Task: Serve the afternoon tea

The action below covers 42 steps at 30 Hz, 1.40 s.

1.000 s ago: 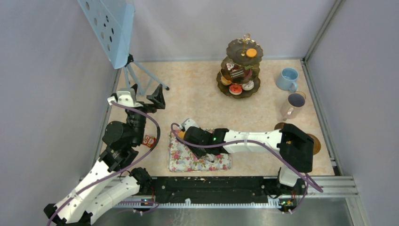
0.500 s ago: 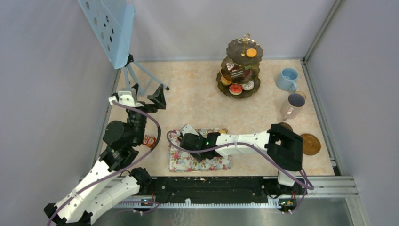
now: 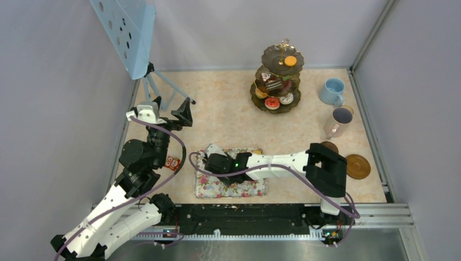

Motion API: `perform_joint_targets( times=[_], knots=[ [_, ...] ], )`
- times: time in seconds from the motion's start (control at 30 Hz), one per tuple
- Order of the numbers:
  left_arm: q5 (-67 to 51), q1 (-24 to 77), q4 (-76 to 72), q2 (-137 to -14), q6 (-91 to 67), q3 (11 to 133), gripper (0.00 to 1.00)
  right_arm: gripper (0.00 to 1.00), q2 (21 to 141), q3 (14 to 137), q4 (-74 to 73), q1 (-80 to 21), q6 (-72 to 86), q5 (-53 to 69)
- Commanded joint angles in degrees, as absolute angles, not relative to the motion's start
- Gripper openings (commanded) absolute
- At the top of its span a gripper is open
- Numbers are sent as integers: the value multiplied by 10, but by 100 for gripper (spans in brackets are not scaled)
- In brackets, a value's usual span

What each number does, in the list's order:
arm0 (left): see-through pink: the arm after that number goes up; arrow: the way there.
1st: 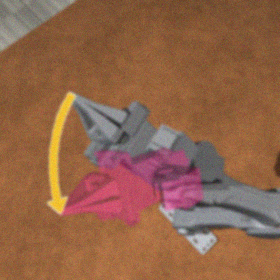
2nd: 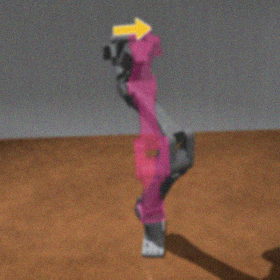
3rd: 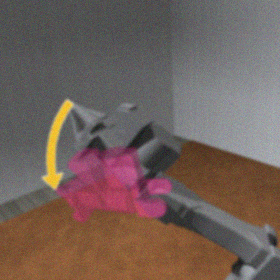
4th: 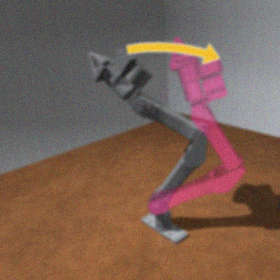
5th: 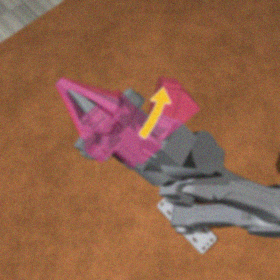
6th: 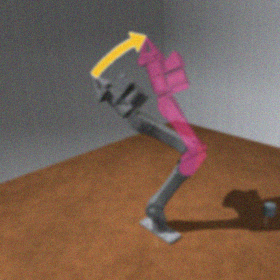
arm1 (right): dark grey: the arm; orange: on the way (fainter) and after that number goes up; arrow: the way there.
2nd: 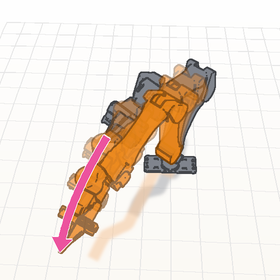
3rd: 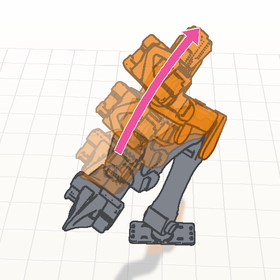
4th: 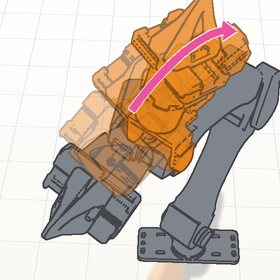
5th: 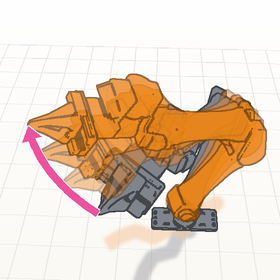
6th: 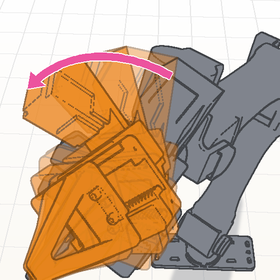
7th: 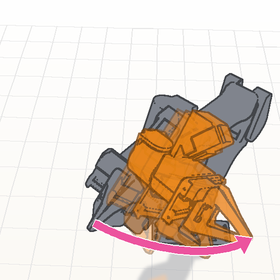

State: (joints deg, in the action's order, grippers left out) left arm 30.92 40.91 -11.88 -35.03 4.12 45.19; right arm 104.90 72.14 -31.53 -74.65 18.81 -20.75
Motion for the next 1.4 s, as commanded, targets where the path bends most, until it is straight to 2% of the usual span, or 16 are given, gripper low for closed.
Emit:
perform_joint_targets(
  times=[0.0, 0.37, 0.53, 1.0, 1.17, 1.37],
  knots=[
    [302, 406, -130, -352, 33, 458, 99, 45, 1058, 754, -318, -753, 179, -215],
    [298, 406, -130, -354, 33, 458, 99, 45, 1075, 776, -335, -753, 170, -228],
    [298, 406, -130, -354, 32, 459, 99, 42, 1078, 778, -342, -754, 168, -231],
    [298, 406, -130, -355, 33, 459, 99, 18, 1033, 748, -316, -754, 165, -230],
    [299, 407, -130, -355, 34, 459, 99, 0, 946, 681, -268, -755, 155, -236],
    [300, 406, -131, -357, 34, 458, 99, 0, 777, 583, -235, -758, 125, -273]
  ],
)
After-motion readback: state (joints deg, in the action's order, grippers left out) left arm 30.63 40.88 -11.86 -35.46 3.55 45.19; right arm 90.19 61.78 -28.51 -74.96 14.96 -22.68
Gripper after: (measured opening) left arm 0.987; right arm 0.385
